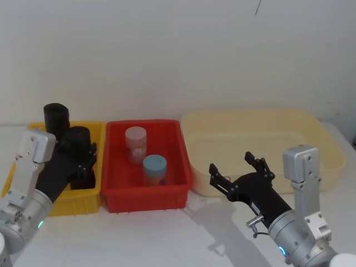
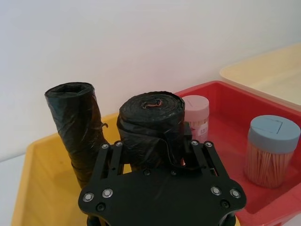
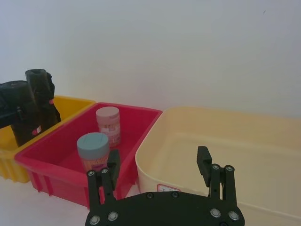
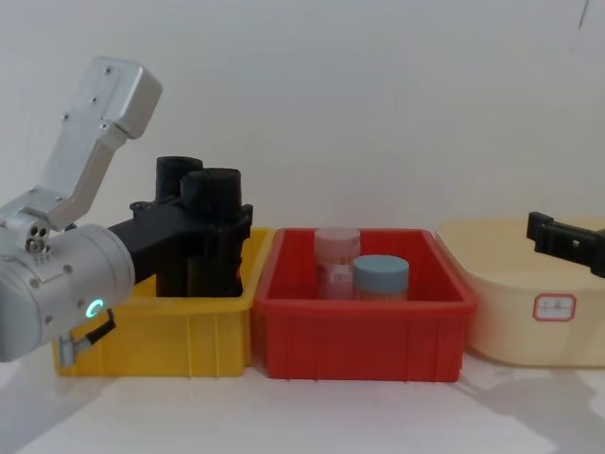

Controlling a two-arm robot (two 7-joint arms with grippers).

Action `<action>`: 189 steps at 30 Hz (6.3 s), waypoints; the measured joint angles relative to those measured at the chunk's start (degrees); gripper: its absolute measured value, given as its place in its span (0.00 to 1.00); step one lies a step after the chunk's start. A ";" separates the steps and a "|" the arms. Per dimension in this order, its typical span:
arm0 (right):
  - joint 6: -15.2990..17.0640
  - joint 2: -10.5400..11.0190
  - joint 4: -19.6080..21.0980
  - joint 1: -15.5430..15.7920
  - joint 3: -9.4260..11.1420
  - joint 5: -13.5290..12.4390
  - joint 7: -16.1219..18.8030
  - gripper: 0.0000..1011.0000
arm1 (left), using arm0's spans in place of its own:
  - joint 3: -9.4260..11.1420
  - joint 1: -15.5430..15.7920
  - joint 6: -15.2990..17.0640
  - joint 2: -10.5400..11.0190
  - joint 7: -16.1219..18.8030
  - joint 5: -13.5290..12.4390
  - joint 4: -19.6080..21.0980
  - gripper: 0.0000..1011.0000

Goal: Pick up the garbage bag with the one hand and transfer it to the other hand.

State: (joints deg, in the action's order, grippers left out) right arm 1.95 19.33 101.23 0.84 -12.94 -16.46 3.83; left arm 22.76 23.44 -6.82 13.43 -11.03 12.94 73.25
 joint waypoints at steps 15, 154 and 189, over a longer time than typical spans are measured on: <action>0.00 0.00 0.00 0.00 0.00 0.00 0.00 0.99 | -0.45 0.32 0.60 -0.07 -0.71 -0.69 2.66 0.49; -4.49 -10.31 -14.12 -12.41 -3.90 11.24 -2.41 0.95 | 11.86 17.35 -3.77 -13.03 -22.67 5.58 -10.74 0.49; -4.69 -11.46 -15.45 -13.74 -3.94 11.65 -2.10 0.50 | 11.87 17.34 -3.77 -13.03 -22.70 5.59 -10.73 0.83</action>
State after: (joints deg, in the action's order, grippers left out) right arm -2.74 7.87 85.78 -12.90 -16.88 -4.81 1.73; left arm 34.63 40.78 -10.58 0.40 -33.73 18.53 62.52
